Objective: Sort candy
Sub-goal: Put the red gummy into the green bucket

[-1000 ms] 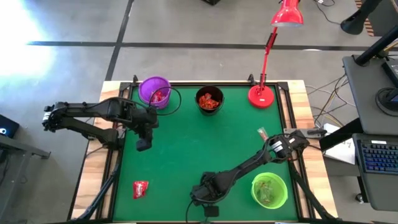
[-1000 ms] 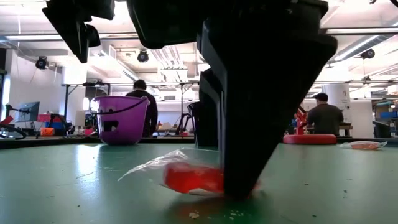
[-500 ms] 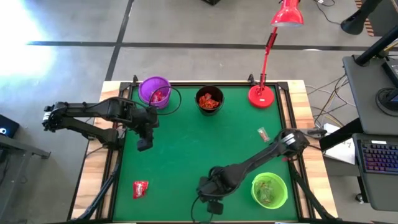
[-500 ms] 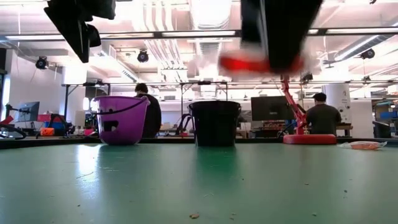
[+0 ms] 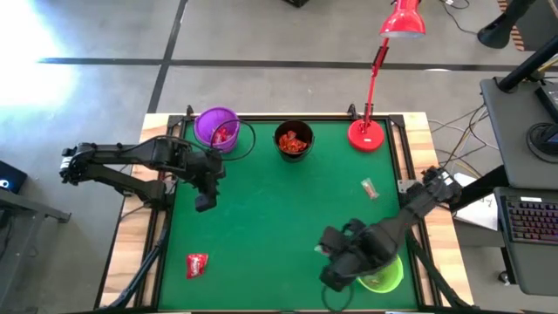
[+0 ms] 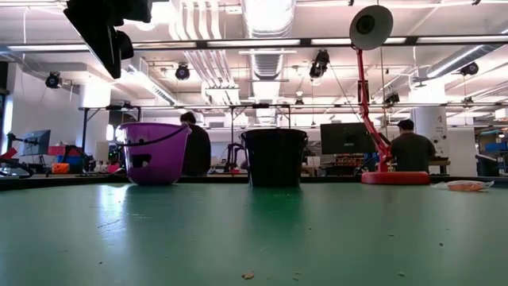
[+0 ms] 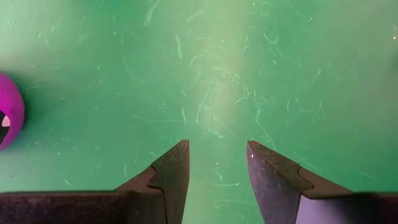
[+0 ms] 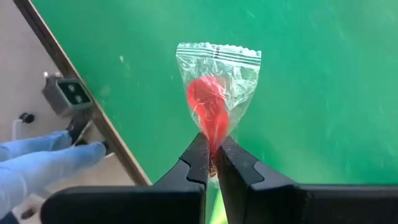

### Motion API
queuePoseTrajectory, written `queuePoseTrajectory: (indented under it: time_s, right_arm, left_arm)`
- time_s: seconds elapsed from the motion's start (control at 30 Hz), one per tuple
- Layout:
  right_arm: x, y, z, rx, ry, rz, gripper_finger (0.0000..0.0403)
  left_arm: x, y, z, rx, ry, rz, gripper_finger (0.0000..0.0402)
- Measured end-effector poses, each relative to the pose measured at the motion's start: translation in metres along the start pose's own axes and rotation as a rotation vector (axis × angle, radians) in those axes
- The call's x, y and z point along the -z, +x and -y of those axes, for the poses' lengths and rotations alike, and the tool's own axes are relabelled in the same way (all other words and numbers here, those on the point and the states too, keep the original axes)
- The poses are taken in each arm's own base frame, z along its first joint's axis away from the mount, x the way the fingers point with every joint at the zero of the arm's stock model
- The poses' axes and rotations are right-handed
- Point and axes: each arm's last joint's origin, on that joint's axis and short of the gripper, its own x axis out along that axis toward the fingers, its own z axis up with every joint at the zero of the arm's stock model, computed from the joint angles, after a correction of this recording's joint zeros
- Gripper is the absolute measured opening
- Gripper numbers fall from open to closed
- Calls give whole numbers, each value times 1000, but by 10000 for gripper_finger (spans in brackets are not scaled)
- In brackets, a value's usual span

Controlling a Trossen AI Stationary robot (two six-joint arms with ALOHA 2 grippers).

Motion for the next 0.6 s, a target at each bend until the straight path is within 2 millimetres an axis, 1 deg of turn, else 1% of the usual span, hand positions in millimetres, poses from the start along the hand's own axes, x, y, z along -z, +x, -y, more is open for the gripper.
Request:
queuePoseTrajectory:
  time_s: [0.1,0.23,0.5,0.6]
  right_arm:
    - [14,-11,6,44,45,-23,13]
    - [30,-15,13,151,100,-61,13]
    - [58,-15,9,152,159,-119,13]
    - [69,-10,9,178,201,-178,13]
  left_arm:
    - [-1,0,0,1,0,5,141]
    - [-1,0,0,2,0,9,141]
    - [-1,0,0,2,1,9,141]
    - [-1,0,0,2,1,10,141]
